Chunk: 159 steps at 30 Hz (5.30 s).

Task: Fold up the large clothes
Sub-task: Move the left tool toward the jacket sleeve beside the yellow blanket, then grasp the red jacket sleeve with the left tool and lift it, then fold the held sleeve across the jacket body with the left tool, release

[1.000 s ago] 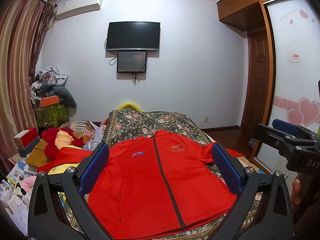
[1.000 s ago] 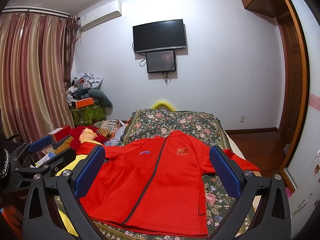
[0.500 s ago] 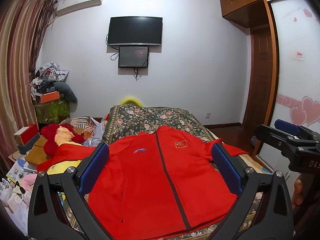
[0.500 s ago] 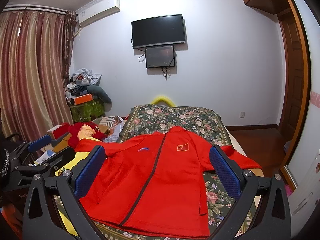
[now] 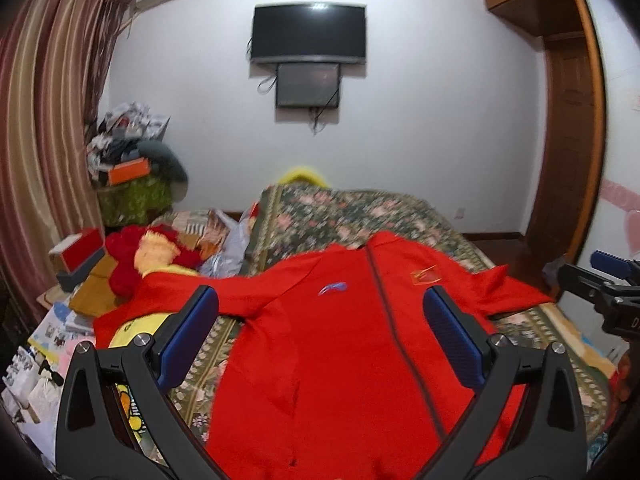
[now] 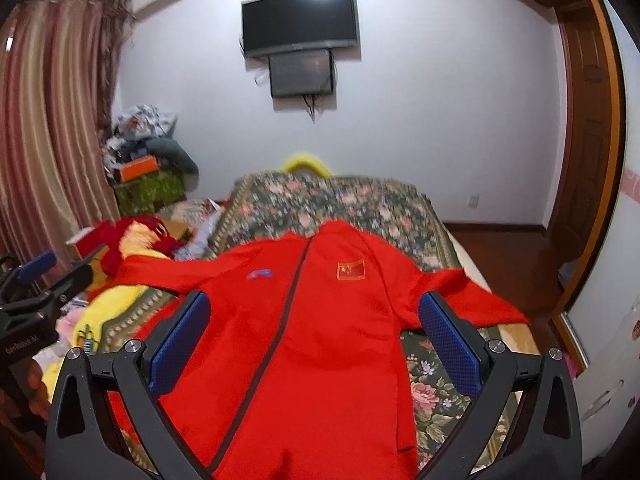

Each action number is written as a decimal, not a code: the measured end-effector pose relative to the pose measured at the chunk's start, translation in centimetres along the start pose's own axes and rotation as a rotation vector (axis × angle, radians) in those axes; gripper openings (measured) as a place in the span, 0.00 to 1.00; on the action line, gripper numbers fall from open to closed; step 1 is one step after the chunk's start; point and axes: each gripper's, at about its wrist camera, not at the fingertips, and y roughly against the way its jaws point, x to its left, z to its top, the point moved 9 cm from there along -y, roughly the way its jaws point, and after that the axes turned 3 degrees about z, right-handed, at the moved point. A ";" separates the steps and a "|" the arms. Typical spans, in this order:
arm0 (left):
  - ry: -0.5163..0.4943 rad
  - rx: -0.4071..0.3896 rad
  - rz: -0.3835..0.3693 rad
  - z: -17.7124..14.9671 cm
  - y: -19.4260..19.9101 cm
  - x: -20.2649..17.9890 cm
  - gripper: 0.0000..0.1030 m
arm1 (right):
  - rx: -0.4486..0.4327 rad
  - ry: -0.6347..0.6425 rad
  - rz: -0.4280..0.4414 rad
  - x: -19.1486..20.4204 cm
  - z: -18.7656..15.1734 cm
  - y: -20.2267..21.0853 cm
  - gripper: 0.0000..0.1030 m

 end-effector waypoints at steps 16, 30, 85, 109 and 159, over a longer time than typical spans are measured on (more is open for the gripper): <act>0.137 0.370 0.167 -7.0 -17.7 14.8 1.00 | 0.324 -0.074 -0.026 -2.1 -3.5 -13.1 1.00; 0.488 0.645 -0.039 -12.2 -27.0 21.9 0.96 | 0.401 -0.041 -0.032 -1.9 -0.5 -21.8 1.00; -0.035 0.707 -0.124 -10.1 -36.6 -6.6 0.07 | 0.426 -0.128 0.086 -12.7 -2.4 -19.5 1.00; 0.413 0.643 -0.019 -6.9 -31.4 13.0 0.61 | 0.446 -0.064 0.097 -9.5 -2.9 -20.8 1.00; -0.013 0.398 -0.463 8.1 -29.0 -22.9 0.04 | 0.411 -0.118 0.014 -17.0 -2.6 -17.1 1.00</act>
